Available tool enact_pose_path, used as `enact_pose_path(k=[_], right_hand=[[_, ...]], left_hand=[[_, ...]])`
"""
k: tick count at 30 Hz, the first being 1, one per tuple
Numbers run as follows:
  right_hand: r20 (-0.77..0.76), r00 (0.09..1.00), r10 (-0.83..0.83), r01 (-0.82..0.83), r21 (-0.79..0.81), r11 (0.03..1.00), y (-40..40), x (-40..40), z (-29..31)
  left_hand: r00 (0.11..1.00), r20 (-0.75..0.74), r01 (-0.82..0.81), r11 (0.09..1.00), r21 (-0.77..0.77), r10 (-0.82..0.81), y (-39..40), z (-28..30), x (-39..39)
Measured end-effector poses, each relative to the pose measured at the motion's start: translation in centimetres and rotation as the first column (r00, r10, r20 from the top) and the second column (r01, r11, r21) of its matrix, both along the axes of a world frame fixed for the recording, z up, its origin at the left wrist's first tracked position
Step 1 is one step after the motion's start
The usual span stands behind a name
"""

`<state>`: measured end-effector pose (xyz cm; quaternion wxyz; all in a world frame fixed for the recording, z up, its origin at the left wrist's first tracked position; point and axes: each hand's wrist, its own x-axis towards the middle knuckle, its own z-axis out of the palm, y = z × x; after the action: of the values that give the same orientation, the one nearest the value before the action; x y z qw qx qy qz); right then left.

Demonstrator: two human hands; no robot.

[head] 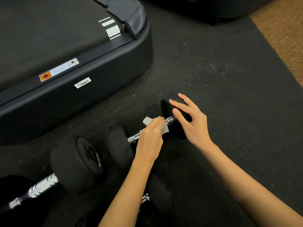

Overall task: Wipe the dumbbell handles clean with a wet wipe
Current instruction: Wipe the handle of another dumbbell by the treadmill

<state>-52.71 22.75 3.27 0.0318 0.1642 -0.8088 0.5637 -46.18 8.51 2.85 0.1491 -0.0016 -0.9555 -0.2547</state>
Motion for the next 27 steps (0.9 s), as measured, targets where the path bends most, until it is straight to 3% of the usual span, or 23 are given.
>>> enact_pose_path(k=[3, 7, 12, 27], right_hand=[[-0.008, 1.0, -0.004, 0.004, 0.008, 1.0, 0.1, 0.0, -0.2], [-0.02, 1.0, -0.012, 0.012, 0.003, 1.0, 0.1, 0.1, -0.3], [-0.022, 0.999, -0.022, 0.022, -0.002, 1.0, 0.0, 0.0, -0.3], [-0.034, 0.999, 0.011, -0.011, 0.004, 1.0, 0.4, -0.1, -0.4]], left_hand=[[0.999, 0.048, 0.009, 1.0, 0.019, -0.009, -0.3, -0.1, 0.0], [0.995, 0.04, -0.093, 0.992, -0.08, 0.096, 0.3, -0.6, -0.1], [0.987, 0.04, -0.156, 0.986, -0.056, 0.158, 1.0, -0.5, -0.8], [0.993, -0.111, 0.001, 0.936, -0.351, -0.042, -0.2, -2.3, -0.3]])
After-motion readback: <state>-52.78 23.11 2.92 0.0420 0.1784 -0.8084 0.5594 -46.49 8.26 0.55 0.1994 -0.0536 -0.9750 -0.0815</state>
